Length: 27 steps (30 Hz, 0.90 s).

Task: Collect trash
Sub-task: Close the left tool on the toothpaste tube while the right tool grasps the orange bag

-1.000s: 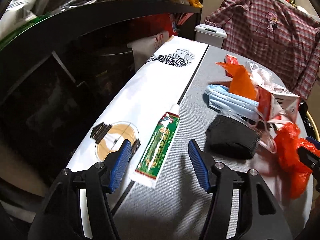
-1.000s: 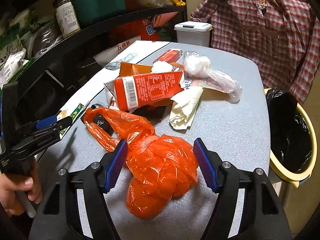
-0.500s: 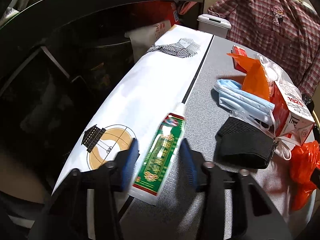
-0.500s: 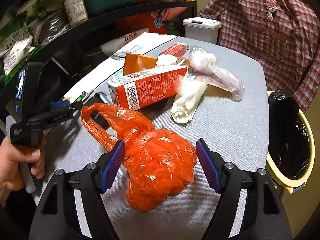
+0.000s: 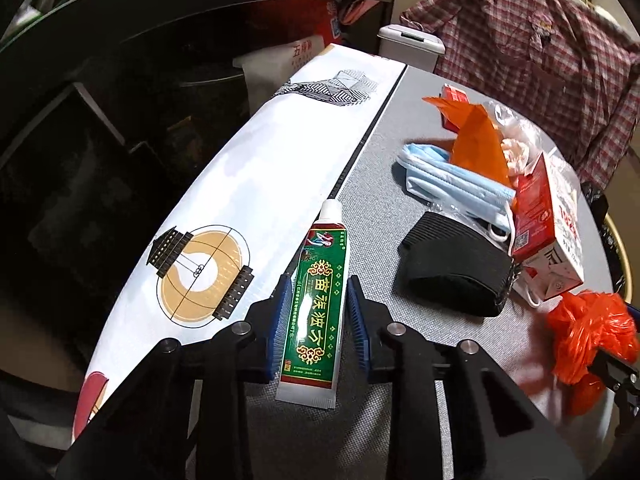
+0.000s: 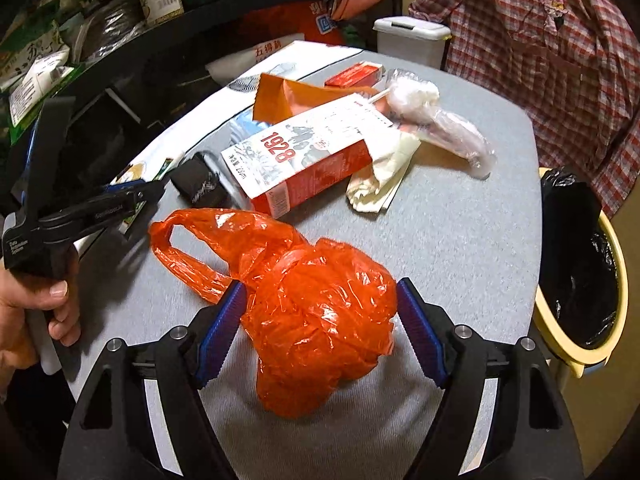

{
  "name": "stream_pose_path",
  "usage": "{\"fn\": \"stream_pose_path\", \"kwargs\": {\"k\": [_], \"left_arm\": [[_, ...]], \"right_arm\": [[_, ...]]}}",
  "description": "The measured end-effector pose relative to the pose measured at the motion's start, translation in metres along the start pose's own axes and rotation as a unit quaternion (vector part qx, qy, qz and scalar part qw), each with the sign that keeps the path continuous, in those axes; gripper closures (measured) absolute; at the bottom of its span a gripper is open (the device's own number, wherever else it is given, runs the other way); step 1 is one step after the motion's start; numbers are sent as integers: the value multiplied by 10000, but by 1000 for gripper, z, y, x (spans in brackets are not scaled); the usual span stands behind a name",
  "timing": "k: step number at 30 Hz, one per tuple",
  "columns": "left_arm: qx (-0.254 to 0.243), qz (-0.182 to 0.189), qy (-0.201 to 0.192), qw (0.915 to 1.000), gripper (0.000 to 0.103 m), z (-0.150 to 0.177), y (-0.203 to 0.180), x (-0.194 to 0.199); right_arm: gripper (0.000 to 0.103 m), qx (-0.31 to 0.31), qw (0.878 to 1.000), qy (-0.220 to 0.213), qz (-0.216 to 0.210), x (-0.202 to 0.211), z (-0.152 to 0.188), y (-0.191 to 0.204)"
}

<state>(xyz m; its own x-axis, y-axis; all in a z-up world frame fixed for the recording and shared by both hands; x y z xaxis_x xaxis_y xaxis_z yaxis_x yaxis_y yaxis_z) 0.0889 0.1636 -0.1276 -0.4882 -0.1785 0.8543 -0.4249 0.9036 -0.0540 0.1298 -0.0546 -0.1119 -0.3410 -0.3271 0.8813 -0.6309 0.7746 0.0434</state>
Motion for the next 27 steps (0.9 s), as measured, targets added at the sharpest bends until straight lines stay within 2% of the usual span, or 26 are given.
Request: {"fn": "stream_pose_path", "kwargs": {"k": [7,8,10,13,18,19,24,27], "left_arm": [[-100,-53,4,9999,75,1,-4,0],[-107,-44,4,9999,75,0,-4,0],[-70,-3,2,10000,76,1,-3,1],[12,71,10,10000,76,1,1,3],[13,113,-125,9999,78,-1,3,14],[24,144,-139,9998,99,-1,3,16],[39,142,-111,9998,99,1,5,19],[371,475,60,9982,99,2,12,17]], "right_arm": [[29,69,9998,184,9,-15,6,4],[32,75,9999,143,28,-15,6,5],[46,3,9999,99,-63,-12,5,5],[54,-25,10000,-3,-66,-5,4,6],[55,-102,9996,-278,-34,16,1,4],[55,-125,9994,-320,-21,20,1,3],[55,-223,9983,-539,10,41,4,0],[55,-322,9979,-560,-22,49,7,-2]]}}
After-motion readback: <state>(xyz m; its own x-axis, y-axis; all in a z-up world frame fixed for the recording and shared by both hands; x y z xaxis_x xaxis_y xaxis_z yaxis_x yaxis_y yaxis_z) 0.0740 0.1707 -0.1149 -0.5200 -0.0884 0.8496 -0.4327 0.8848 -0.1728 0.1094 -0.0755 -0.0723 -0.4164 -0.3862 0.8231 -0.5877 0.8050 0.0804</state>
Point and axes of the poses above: each gripper's, at about its wrist camera, not at the fingertips, and x roughly against the way its jaws point, y to its left, z to its underside, the point moved 3 cm from there along -x, roughly the way its jaws point, and after that the axes turned 5 degrees about y, right-handed, at the moved point
